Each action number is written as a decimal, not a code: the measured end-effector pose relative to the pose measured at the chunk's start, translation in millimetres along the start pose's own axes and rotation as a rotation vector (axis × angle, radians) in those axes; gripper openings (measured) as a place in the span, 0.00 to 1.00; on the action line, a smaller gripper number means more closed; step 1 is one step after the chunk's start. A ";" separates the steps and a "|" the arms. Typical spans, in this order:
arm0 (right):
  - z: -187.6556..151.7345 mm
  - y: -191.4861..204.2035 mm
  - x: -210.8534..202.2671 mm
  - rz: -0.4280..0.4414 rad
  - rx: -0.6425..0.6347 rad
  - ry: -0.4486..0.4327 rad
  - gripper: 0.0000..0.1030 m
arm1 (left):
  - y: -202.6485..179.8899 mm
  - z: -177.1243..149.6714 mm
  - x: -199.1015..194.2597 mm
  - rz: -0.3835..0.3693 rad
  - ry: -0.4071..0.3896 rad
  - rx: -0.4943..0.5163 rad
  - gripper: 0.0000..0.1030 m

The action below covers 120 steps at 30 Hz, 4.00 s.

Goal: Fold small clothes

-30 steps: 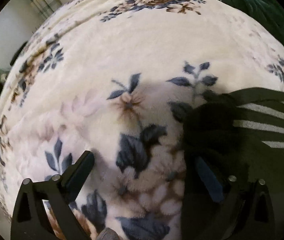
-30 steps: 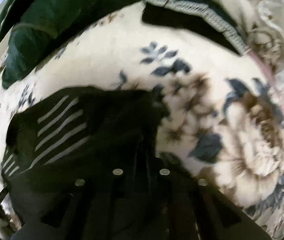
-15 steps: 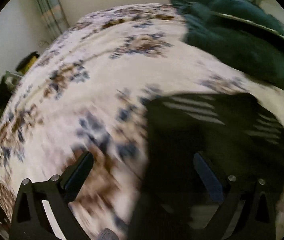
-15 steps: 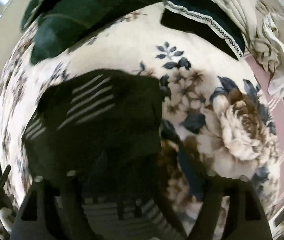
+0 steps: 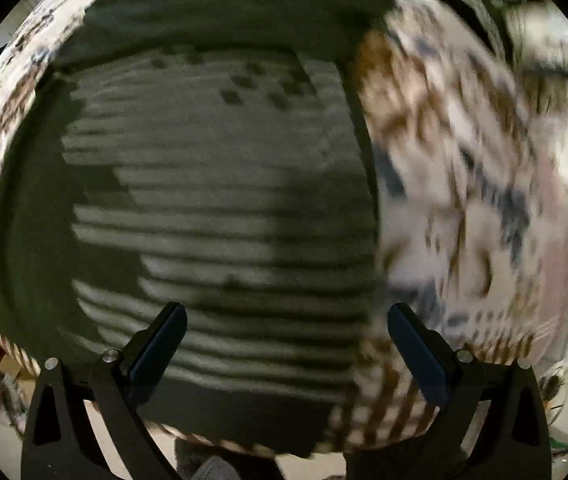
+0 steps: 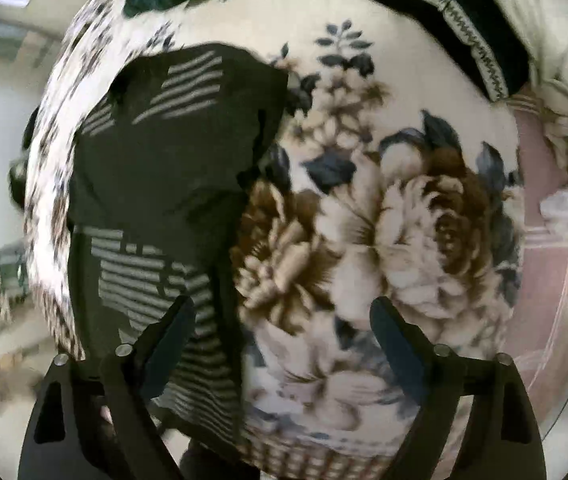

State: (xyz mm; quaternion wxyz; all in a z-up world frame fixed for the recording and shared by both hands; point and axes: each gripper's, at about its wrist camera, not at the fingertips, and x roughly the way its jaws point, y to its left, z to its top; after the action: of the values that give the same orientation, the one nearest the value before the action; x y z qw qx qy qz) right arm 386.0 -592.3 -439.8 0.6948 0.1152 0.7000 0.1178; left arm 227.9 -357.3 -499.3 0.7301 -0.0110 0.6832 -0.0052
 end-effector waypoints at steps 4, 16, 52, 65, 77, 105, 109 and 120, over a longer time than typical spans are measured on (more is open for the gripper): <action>16.8 -20.3 6.1 0.058 -0.057 0.016 0.85 | -39.7 -28.3 37.1 0.110 0.032 0.046 1.00; 153.6 -31.8 105.9 0.255 0.088 -0.005 0.81 | -45.0 -13.2 55.1 0.174 -0.064 -0.045 0.42; 277.9 422.1 126.5 -0.093 -0.170 -0.028 0.07 | 333.4 -17.0 -43.0 -0.163 -0.251 -0.632 0.04; 294.5 532.2 259.0 -0.136 -0.207 0.104 0.25 | 417.8 -47.1 10.5 -0.376 -0.138 -0.803 0.21; 73.3 457.9 168.0 0.014 -0.332 0.044 0.60 | 421.1 -60.7 -28.8 -0.296 -0.154 -0.625 0.41; -225.2 301.5 215.5 -0.019 0.241 0.090 0.30 | 453.7 9.7 -14.3 -0.407 -0.148 -0.309 0.40; -212.2 300.7 204.6 0.016 0.303 -0.003 0.43 | 426.7 71.8 -4.1 -0.466 -0.189 -0.228 0.50; -201.2 273.2 210.4 -0.016 0.436 -0.108 0.07 | 452.4 100.6 24.1 -0.352 -0.188 -0.112 0.04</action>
State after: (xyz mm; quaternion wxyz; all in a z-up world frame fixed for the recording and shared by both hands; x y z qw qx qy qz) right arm 182.4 -266.5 -548.5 0.6909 0.2633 0.6715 -0.0482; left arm 326.5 95.3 -527.2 0.7767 -0.1711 0.5990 -0.0936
